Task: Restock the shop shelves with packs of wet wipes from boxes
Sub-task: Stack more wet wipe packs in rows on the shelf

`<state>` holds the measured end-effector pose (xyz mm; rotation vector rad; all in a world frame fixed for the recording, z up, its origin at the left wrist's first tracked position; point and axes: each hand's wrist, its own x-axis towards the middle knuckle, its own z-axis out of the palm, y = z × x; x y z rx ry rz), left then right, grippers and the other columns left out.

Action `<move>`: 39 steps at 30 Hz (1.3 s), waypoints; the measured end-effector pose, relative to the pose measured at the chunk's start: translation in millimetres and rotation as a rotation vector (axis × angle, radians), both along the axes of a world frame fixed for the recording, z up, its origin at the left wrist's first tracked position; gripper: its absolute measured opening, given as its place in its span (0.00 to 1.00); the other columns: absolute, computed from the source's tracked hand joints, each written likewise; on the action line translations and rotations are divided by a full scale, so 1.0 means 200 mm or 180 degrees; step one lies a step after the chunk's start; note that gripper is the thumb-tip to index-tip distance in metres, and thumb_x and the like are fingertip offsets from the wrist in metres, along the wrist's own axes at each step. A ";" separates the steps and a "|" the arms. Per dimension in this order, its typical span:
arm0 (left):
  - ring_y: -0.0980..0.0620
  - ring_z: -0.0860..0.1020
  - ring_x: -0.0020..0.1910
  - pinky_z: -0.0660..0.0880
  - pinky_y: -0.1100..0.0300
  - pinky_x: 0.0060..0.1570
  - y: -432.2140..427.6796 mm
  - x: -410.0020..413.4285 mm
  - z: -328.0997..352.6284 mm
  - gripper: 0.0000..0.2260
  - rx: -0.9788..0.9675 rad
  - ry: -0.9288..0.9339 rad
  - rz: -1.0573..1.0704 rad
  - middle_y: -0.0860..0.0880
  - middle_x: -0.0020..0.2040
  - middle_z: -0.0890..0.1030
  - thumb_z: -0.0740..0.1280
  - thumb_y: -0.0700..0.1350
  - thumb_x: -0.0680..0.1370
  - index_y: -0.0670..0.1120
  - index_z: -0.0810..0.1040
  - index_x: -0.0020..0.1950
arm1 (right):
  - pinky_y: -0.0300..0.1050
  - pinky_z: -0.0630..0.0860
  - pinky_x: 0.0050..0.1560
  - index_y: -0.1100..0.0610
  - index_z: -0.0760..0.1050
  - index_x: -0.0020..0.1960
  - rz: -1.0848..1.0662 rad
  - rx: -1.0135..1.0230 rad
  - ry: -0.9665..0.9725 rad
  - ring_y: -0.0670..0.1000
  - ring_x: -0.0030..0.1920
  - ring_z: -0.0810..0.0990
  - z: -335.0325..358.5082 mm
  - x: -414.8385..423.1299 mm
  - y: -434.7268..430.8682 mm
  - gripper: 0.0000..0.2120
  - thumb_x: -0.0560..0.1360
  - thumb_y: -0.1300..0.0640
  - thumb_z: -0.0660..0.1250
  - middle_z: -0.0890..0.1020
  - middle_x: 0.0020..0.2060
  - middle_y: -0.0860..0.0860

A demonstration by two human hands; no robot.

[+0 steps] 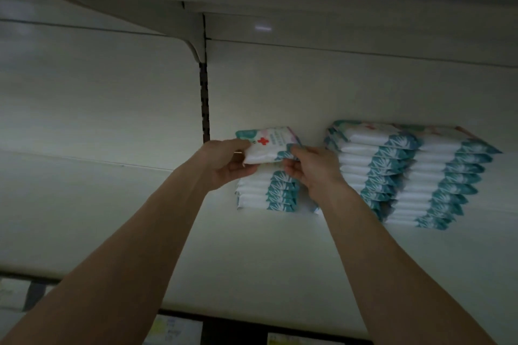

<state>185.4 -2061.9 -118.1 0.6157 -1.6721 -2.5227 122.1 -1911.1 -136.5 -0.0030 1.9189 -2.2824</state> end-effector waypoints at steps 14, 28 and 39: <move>0.47 0.76 0.35 0.78 0.59 0.29 0.05 -0.20 -0.03 0.10 -0.2563 -0.0327 0.0508 0.41 0.50 0.77 0.69 0.34 0.74 0.45 0.72 0.50 | 0.42 0.68 0.39 0.56 0.69 0.27 -0.0670 0.1539 0.0677 0.52 0.34 0.72 -0.11 -0.08 0.01 0.19 0.75 0.57 0.68 0.73 0.27 0.51; 0.49 0.74 0.56 0.73 0.63 0.48 0.12 -0.19 -0.07 0.25 -0.2806 -0.0216 -0.0314 0.44 0.68 0.71 0.67 0.45 0.78 0.47 0.66 0.74 | 0.45 0.67 0.65 0.58 0.80 0.56 0.0126 0.2644 0.1849 0.53 0.63 0.71 -0.15 -0.04 -0.03 0.10 0.76 0.62 0.66 0.74 0.60 0.57; 0.45 0.72 0.49 0.71 0.44 0.53 0.10 -0.18 -0.11 0.29 -0.1753 -0.0715 -0.0326 0.46 0.62 0.71 0.66 0.54 0.78 0.52 0.58 0.75 | 0.44 0.70 0.62 0.54 0.79 0.59 0.0556 0.3672 0.2115 0.56 0.62 0.73 -0.04 -0.06 0.02 0.12 0.75 0.58 0.67 0.74 0.61 0.56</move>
